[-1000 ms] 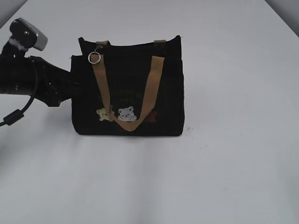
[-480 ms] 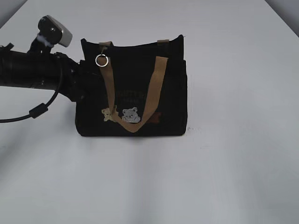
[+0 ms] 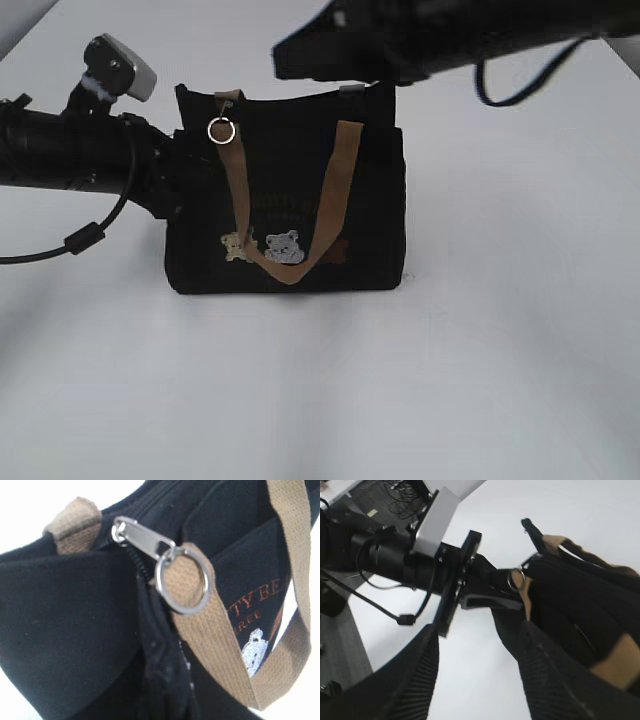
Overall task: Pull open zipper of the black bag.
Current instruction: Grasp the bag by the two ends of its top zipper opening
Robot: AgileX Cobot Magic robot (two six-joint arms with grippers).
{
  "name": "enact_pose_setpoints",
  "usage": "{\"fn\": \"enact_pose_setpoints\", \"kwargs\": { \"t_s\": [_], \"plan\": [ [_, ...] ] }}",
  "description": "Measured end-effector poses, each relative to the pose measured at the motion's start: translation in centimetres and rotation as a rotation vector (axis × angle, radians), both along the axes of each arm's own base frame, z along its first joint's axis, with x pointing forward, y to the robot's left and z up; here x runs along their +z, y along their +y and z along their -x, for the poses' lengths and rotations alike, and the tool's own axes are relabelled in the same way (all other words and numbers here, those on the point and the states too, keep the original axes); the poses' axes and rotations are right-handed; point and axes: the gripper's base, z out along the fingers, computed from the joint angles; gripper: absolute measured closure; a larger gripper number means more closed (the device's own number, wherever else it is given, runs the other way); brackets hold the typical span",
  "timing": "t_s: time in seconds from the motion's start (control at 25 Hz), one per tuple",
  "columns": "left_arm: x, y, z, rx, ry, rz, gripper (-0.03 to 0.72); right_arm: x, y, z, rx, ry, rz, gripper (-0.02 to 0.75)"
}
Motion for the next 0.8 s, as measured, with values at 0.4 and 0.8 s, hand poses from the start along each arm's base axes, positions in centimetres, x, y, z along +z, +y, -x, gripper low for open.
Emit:
{"fn": "enact_pose_setpoints", "kwargs": {
  "t_s": [0.4, 0.8],
  "plan": [
    [0.0, 0.0, 0.0, -0.003, 0.001, 0.004, 0.621, -2.6, 7.5, -8.4, 0.03, 0.315, -0.055, 0.351],
    [0.0, 0.0, 0.0, -0.002, 0.001, 0.006, 0.621, -4.6, 9.2, -9.3, -0.034, 0.433, 0.007, 0.356]
  ]
}}
